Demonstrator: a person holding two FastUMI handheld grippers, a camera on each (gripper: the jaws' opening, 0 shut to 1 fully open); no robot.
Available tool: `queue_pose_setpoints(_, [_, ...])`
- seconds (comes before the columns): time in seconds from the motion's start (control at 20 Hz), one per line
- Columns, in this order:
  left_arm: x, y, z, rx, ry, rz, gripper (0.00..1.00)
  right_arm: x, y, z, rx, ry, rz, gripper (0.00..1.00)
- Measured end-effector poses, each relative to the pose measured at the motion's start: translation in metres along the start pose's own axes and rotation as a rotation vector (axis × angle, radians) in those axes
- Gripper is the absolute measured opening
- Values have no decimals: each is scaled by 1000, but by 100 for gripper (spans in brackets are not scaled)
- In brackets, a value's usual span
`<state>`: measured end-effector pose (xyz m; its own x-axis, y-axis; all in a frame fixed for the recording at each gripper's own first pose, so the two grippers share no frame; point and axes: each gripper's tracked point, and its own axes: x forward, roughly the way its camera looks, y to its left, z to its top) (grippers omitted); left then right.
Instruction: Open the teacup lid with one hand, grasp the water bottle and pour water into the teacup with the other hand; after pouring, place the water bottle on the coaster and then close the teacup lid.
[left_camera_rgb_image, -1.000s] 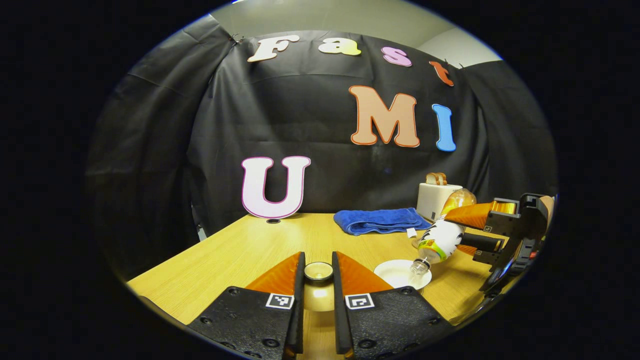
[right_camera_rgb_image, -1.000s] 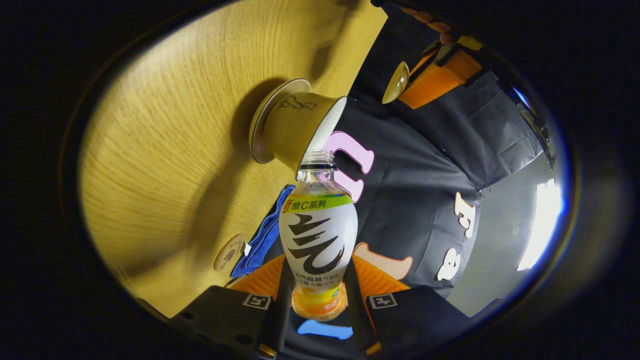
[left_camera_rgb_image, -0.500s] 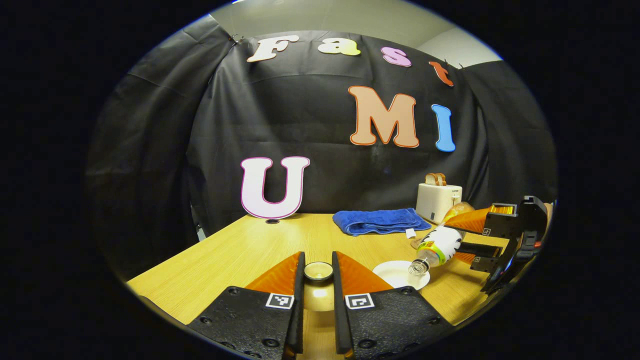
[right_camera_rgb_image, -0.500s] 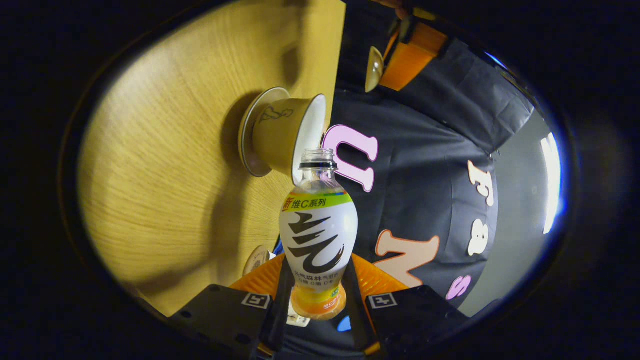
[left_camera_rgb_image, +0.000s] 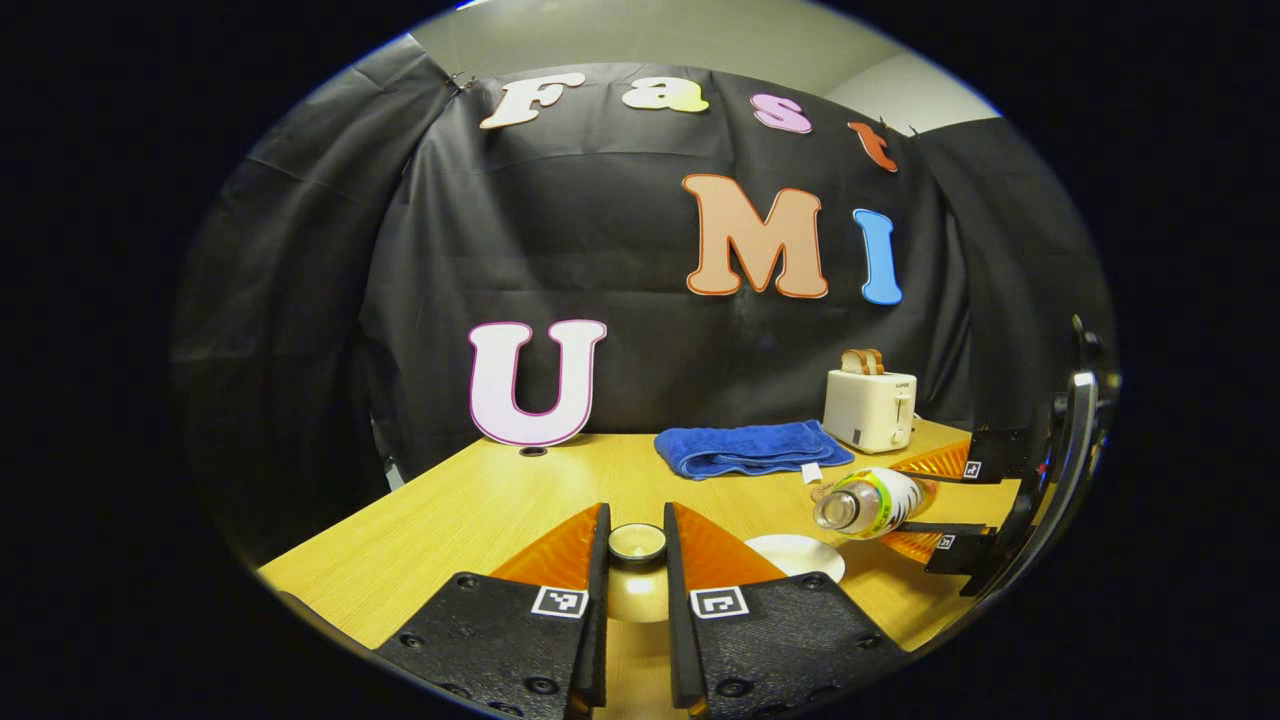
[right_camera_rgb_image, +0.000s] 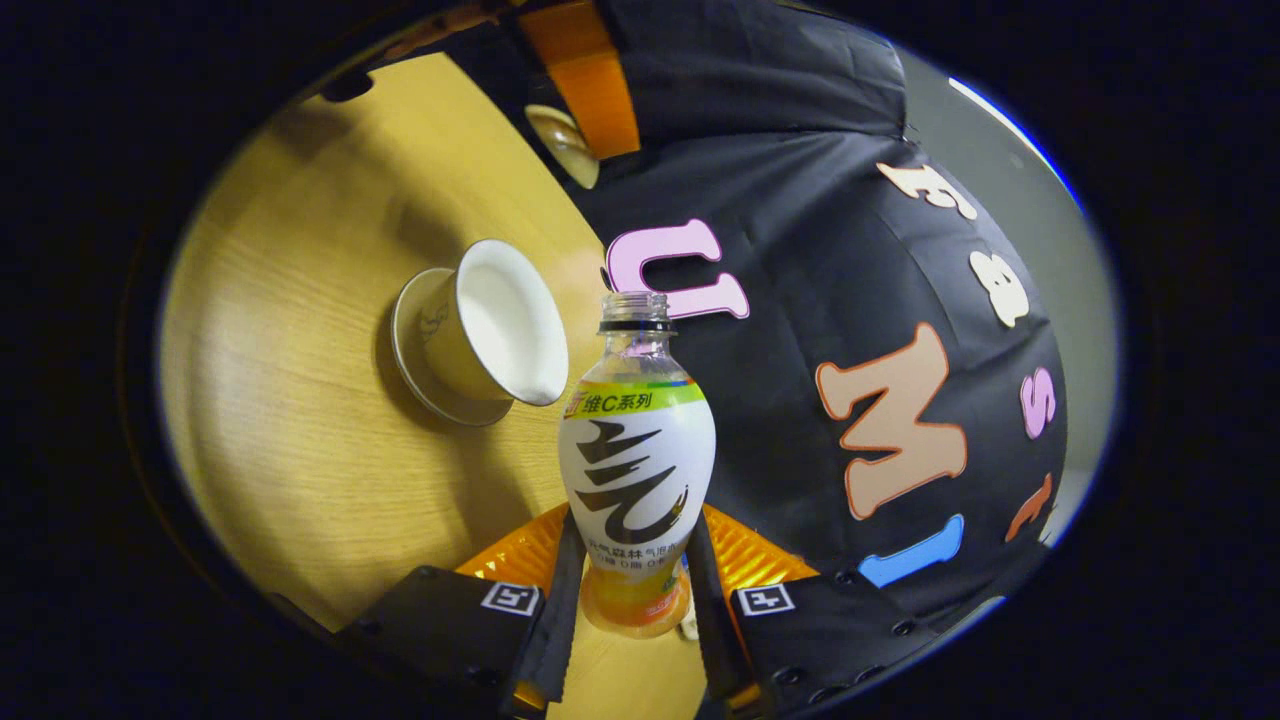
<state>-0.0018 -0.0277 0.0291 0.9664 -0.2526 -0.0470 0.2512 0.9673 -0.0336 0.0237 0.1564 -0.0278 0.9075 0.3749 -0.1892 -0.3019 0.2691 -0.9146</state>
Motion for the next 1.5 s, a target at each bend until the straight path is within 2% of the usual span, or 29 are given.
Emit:
queue_pose_setpoints(0.6, [7,-22,3,14,4,-41,23,22,-40,-30,656,44,-11,56])
queue_pose_setpoints(1.15, [14,-41,4,-2,6,-80,23,78,-64,-69,1041,48,-113,56])
queue_pose_setpoints(1.4, [16,-45,6,0,1,-86,23,92,-72,-85,1122,34,-161,57])
queue_pose_setpoints(1.5, [17,-47,5,-4,3,-90,23,99,-72,-88,1160,30,-153,56])
